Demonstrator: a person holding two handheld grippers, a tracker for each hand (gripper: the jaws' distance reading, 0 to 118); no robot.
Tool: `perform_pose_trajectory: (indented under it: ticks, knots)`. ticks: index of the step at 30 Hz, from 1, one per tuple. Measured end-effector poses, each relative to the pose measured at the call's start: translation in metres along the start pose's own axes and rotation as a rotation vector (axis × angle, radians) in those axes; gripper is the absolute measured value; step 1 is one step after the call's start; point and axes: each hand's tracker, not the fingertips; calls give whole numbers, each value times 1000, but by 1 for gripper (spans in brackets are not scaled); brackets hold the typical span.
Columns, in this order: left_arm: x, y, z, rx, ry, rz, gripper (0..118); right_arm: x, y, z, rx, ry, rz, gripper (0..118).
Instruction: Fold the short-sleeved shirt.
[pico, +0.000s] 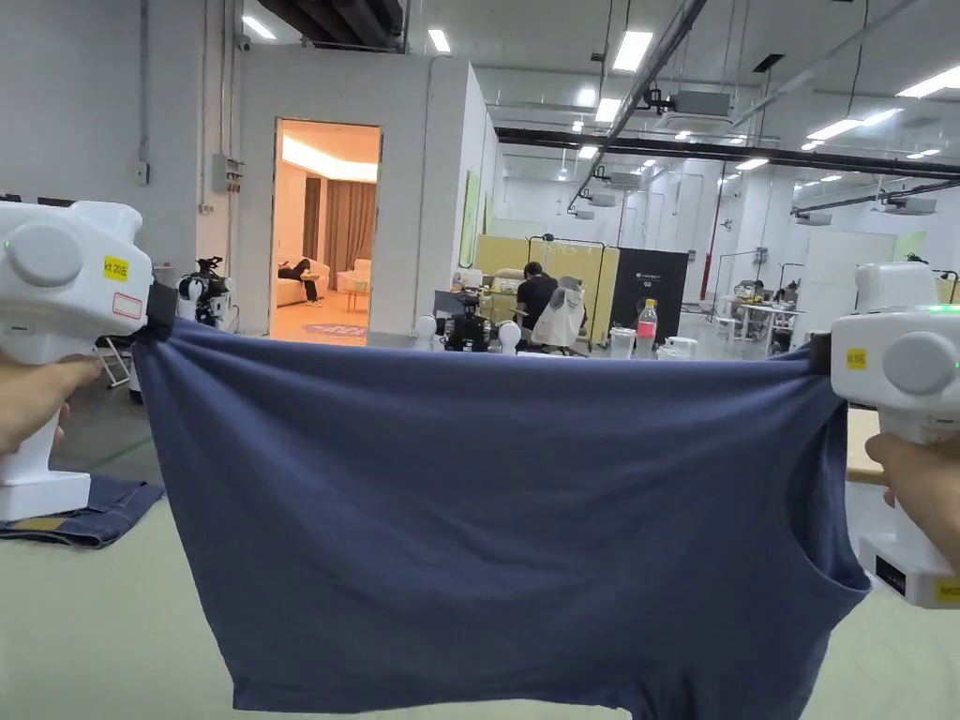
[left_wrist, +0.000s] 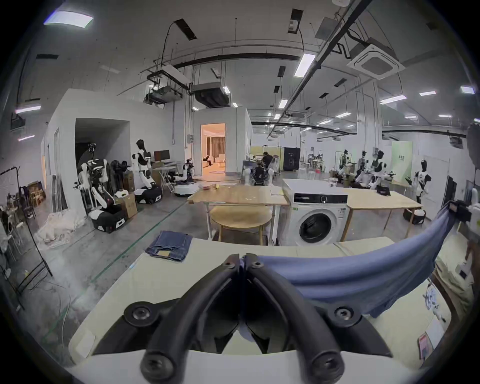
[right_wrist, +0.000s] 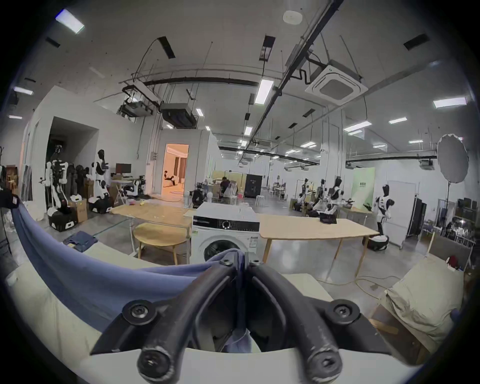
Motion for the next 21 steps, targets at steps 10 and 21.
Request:
perform_pose_trajectory:
  ticks: [10, 21]
  knots:
    - [8, -126, 8, -107, -62, 8, 0, 16, -113, 47, -111, -11, -3, 0]
    - [7, -250, 109, -154, -141, 86, 0, 38, -221, 152, -203, 15, -8, 0]
